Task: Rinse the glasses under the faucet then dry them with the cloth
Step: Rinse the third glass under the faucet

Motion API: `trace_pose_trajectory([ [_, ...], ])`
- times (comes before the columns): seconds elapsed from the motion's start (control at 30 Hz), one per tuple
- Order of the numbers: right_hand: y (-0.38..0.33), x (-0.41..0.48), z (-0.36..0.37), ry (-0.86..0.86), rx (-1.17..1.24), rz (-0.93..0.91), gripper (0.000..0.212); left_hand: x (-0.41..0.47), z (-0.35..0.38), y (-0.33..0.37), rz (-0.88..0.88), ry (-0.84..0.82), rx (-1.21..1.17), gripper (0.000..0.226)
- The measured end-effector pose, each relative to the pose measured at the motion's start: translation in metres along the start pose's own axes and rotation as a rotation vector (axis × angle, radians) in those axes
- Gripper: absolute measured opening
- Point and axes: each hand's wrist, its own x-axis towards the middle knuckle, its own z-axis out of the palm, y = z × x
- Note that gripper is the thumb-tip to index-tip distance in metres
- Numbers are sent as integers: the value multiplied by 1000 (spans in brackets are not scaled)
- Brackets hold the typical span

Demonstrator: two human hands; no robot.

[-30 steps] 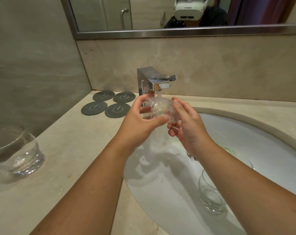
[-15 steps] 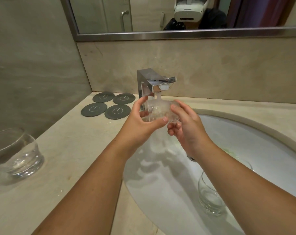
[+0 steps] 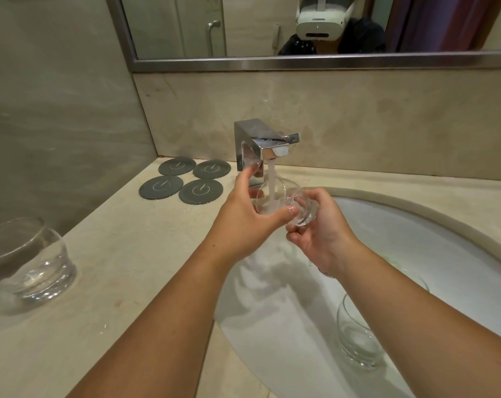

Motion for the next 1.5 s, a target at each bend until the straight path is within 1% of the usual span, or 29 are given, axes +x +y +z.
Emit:
trace_pose_trajectory([
  [0.13, -2, 4, -3, 23, 22, -30, 15, 1, 2, 2, -46, 17, 76, 97],
  [0.23, -2, 2, -3, 38, 42, -64, 17, 3, 7, 2, -76, 41, 20, 102],
  [0.43, -3, -1, -1, 43, 23, -173, 18, 5, 17, -4, -133, 75, -5, 121],
  [0.5, -3, -1, 0, 28, 48, -176, 23, 8, 18, -5, -136, 100, -77, 121],
  [0.57, -3, -1, 0, 9, 47, -146, 27, 10, 19, -5, -126, 104, -161, 116],
  [0.63, -2, 0, -1, 17, 30, -93, 39, 10, 20, -6, -116, 84, -207, 113],
  [0.7, -1, -1, -1, 23, 21, -48, 48, 10, 20, -7, -105, 72, -227, 118],
  [0.83, -2, 0, -1, 40, 22, -64, 39, 11, 18, -10, -85, 19, -252, 127],
  [0.97, -2, 3, -3, 41, 18, -133, 28, 11, 20, -11, -120, 0, -259, 135],
  [1.03, -2, 5, -3, 47, 11, -173, 24, 10, 22, -9, -131, 7, -245, 135],
  [1.17, -1, 8, -5, 68, -27, -261, 21, 8, 24, -4, -105, 43, -225, 124],
  [1.23, -1, 8, -4, 53, -8, -276, 19, 10, 25, -4, -94, 74, -223, 125],
  [1.33, -1, 7, -4, 24, 21, -249, 31, 11, 25, -5, -109, 90, -271, 121],
  [1.43, -2, 3, -4, 53, -2, -149, 50, 11, 25, -7, -99, 80, -287, 116],
  [1.47, -2, 2, -5, 55, -17, -115, 54, 12, 25, -8, -93, 69, -285, 114],
  [1.5, -2, 1, -5, 53, -25, -97, 53, 12, 24, -9, -86, 60, -283, 113],
])
